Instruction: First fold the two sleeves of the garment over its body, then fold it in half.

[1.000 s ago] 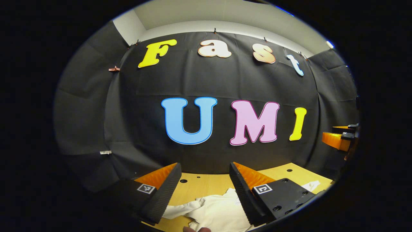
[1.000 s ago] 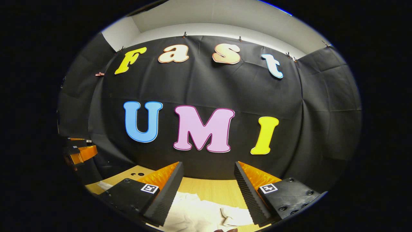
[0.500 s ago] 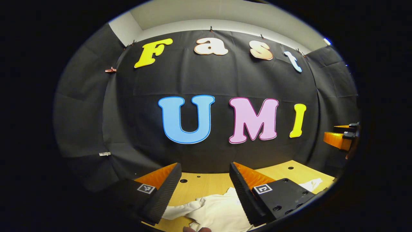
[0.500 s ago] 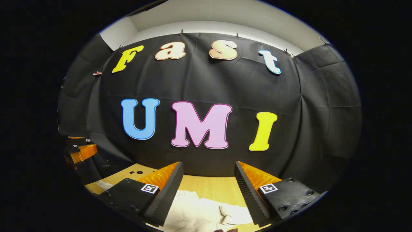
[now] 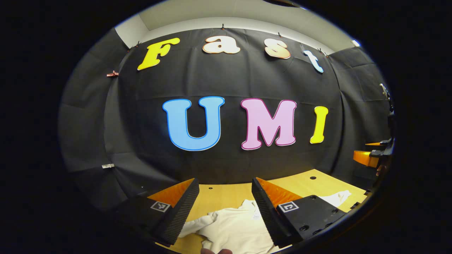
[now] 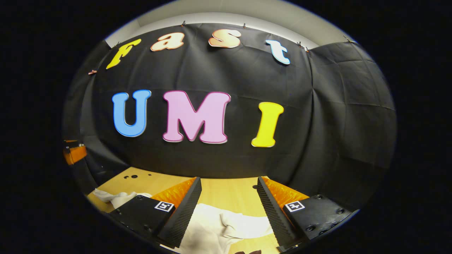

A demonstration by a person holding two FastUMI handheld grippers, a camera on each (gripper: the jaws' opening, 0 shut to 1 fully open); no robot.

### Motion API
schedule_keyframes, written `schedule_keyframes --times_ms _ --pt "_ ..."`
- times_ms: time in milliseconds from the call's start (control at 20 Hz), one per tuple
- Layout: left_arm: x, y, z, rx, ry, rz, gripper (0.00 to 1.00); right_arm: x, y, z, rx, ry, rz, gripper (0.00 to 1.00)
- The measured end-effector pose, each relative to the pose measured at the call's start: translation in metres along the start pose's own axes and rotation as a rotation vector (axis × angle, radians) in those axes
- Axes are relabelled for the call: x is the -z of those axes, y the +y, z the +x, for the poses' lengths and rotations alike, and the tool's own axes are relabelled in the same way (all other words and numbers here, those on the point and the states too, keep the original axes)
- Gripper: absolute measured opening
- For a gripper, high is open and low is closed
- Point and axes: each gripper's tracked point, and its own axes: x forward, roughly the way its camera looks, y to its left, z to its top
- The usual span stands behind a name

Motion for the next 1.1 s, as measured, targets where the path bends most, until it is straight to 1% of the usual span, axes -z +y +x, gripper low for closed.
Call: schedule_keyframes --times_ms 200,350,450,550,700,850,1100 --pt "0.012 -0.023 0.009 0.012 0.03 0.032 0.95 0.063 -0.069 0.028 0.113 0.103 -0.021 0.97" --pt "0.022 -0.042 0.015 0.018 0.049 0.064 0.94 0.111 -0.109 0.051 0.157 0.178 -0.017 0.98" --pt "0.028 -0.052 0.02 0.015 0.069 0.075 0.94 0.142 -0.129 0.066 0.168 0.221 -0.018 0.98" --pt "0.035 -0.061 0.024 0.005 0.093 0.082 0.96 0.174 -0.145 0.079 0.167 0.271 -0.021 0.98" --pt "0.044 -0.071 0.029 -0.013 0.125 0.094 0.96 0.225 -0.167 0.097 0.164 0.354 -0.014 0.98" --pt "0.058 -0.08 0.031 -0.028 0.165 0.113 0.96 0.276 -0.175 0.109 0.147 0.451 0.008 0.98" --pt "0.076 -0.087 0.033 -0.053 0.226 0.112 0.96 0.336 -0.184 0.121 0.139 0.578 0.021 0.98"
